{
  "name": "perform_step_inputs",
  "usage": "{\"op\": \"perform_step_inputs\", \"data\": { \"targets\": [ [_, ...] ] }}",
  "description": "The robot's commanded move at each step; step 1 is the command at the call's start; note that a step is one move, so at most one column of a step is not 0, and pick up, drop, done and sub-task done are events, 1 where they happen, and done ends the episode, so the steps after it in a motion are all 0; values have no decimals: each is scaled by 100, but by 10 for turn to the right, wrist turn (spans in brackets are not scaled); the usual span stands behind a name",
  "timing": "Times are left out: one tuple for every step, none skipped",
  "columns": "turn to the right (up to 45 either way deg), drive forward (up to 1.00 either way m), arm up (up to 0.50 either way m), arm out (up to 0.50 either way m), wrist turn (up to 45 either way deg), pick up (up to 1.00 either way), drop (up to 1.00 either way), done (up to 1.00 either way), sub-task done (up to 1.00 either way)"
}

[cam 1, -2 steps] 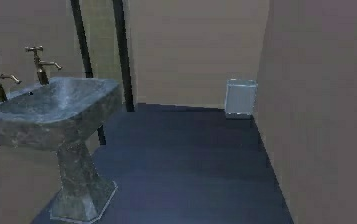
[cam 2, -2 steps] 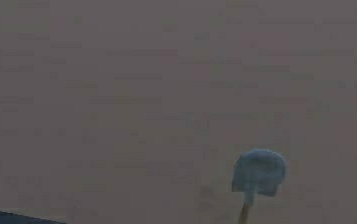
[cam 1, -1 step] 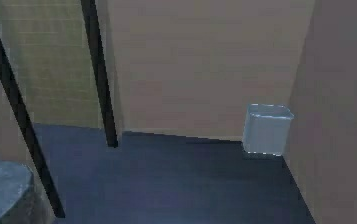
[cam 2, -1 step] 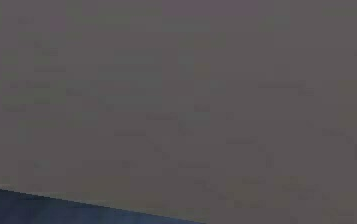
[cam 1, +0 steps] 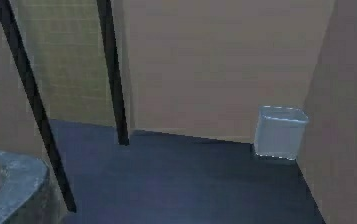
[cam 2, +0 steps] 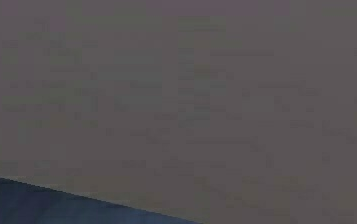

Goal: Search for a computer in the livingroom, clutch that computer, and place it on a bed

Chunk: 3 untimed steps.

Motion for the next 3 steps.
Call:
{"op": "perform_step_inputs", "data": {
  "targets": [
    [0, 65, 0, 0, 0, 0, 0, 0, 0],
    [-330, 0, 0, 0, 0, 0, 0, 0, 0],
    [0, 100, 0, 0, 0, 0, 0, 0, 0]
  ]
}}
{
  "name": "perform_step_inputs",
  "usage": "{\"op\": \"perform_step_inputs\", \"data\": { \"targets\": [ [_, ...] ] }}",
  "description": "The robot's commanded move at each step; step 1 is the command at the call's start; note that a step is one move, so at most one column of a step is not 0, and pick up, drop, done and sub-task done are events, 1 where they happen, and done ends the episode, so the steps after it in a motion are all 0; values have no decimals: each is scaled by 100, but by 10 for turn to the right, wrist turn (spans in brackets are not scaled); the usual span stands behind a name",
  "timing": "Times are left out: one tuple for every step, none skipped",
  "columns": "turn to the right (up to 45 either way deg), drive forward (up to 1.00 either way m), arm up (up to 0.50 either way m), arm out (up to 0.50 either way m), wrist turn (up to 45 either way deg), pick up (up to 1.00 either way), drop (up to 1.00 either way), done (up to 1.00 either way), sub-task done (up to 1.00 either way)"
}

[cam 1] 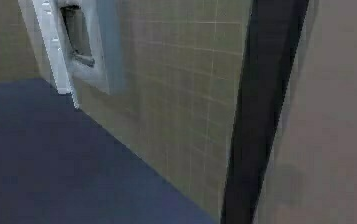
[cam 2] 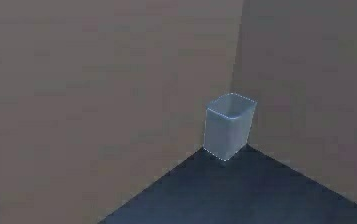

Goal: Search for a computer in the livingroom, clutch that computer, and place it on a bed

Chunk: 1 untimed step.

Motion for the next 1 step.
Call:
{"op": "perform_step_inputs", "data": {
  "targets": [
    [-300, 0, 0, 0, 0, 0, 0, 0, 0]
  ]
}}
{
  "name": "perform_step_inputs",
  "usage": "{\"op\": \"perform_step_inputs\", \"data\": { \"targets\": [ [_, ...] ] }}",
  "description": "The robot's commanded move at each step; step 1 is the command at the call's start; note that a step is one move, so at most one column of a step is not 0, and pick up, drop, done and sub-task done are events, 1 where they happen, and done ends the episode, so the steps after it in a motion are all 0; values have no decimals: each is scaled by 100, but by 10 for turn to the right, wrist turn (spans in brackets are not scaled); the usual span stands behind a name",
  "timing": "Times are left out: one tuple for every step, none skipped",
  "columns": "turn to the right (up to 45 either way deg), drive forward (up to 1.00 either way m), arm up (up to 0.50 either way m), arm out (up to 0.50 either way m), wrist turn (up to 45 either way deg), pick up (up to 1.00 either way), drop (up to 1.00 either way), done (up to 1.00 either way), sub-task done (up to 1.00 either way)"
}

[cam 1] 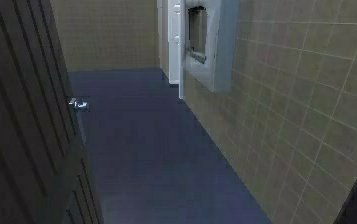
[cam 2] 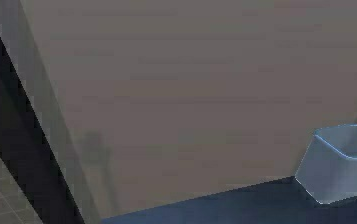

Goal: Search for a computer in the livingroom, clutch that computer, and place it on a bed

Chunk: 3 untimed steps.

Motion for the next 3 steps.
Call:
{"op": "perform_step_inputs", "data": {
  "targets": [
    [0, 5, 0, 0, 0, 0, 0, 0, 0],
    [-60, 0, 0, 0, 0, 0, 0, 0, 0],
    [0, 100, 0, 0, 0, 0, 0, 0, 0]
  ]
}}
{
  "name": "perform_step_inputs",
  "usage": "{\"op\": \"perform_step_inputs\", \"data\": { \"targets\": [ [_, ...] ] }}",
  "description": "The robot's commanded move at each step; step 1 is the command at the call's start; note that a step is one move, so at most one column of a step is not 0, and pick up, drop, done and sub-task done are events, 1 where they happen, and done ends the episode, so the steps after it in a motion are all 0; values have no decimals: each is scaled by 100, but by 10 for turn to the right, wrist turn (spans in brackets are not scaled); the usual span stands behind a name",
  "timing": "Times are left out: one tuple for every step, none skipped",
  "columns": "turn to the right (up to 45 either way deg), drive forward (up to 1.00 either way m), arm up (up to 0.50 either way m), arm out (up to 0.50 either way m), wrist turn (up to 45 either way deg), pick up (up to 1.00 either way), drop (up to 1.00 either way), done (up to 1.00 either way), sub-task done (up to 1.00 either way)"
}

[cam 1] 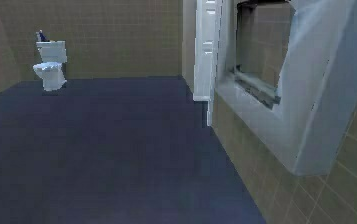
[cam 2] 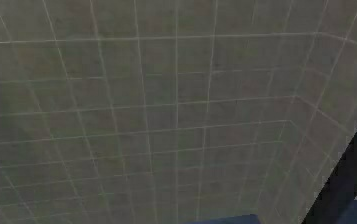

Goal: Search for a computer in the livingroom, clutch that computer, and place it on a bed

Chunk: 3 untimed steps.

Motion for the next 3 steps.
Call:
{"op": "perform_step_inputs", "data": {
  "targets": [
    [0, 100, 0, 0, 0, 0, 0, 0, 0],
    [0, 100, 0, 0, 0, 0, 0, 0, 0],
    [0, 5, 0, 0, 0, 0, 0, 0, 0]
  ]
}}
